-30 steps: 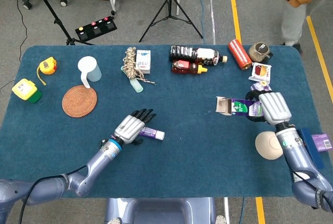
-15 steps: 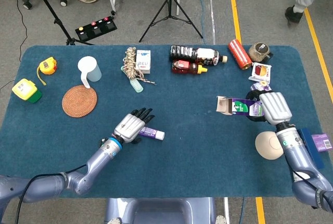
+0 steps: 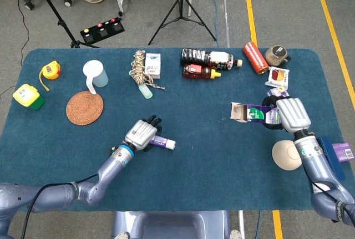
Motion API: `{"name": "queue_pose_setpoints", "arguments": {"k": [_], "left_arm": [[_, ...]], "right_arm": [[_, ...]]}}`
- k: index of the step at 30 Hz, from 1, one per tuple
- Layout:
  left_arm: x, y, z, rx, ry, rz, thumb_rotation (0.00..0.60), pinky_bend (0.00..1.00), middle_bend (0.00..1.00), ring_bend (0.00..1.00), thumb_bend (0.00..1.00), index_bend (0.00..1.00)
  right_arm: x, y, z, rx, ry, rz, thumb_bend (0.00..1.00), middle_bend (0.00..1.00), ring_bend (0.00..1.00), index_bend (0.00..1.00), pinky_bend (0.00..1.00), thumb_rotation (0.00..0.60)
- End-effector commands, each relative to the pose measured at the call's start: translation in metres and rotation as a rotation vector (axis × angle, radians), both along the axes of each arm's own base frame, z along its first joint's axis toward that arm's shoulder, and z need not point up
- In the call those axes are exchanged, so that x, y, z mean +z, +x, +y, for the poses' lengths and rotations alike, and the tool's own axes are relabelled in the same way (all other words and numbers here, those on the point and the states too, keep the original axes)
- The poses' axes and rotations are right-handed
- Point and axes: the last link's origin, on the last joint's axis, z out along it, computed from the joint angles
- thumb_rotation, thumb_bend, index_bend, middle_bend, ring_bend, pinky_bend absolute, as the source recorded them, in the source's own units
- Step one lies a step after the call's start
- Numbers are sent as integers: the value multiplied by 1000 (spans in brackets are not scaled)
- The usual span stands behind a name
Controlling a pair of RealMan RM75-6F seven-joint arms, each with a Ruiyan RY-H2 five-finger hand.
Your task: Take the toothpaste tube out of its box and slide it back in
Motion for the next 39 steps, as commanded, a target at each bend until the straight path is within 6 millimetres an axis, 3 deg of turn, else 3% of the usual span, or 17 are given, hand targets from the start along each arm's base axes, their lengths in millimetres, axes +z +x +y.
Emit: {"name": "queue_pose_setpoints", "arguments": {"k": [1, 11, 22, 29, 33, 39], "left_arm": [[-2, 2, -2, -7, 3, 0, 600, 349, 183, 126, 291, 329], [-1, 2, -4, -54, 88, 5, 600, 531, 430, 342, 305, 573], [21, -3, -1, -54, 110, -31, 600, 549, 441, 350, 309, 583], [80, 12, -8, -108, 155, -91, 600, 549, 441, 350, 308, 583], [117, 33, -15, -150, 206, -99, 600, 550, 441, 350, 309, 583], [144, 62, -22, -168, 243, -104, 600, 549, 441, 351, 309, 583]], "right_arm": [[0, 0, 0, 1, 1, -1, 482, 565, 596, 474, 635, 600], [0, -1, 1, -3, 1, 1, 481, 565, 597, 474, 635, 600], [-2, -5, 5, -11, 5, -2, 483, 565, 597, 474, 635, 600], [-20, 1, 12, 20, 42, 22, 482, 565, 597, 474, 635, 600], [-38, 11, 20, 52, 76, 37, 481, 565, 597, 474, 635, 600], [-65, 37, 27, 100, 121, 52, 481, 565, 597, 474, 636, 600]]}}
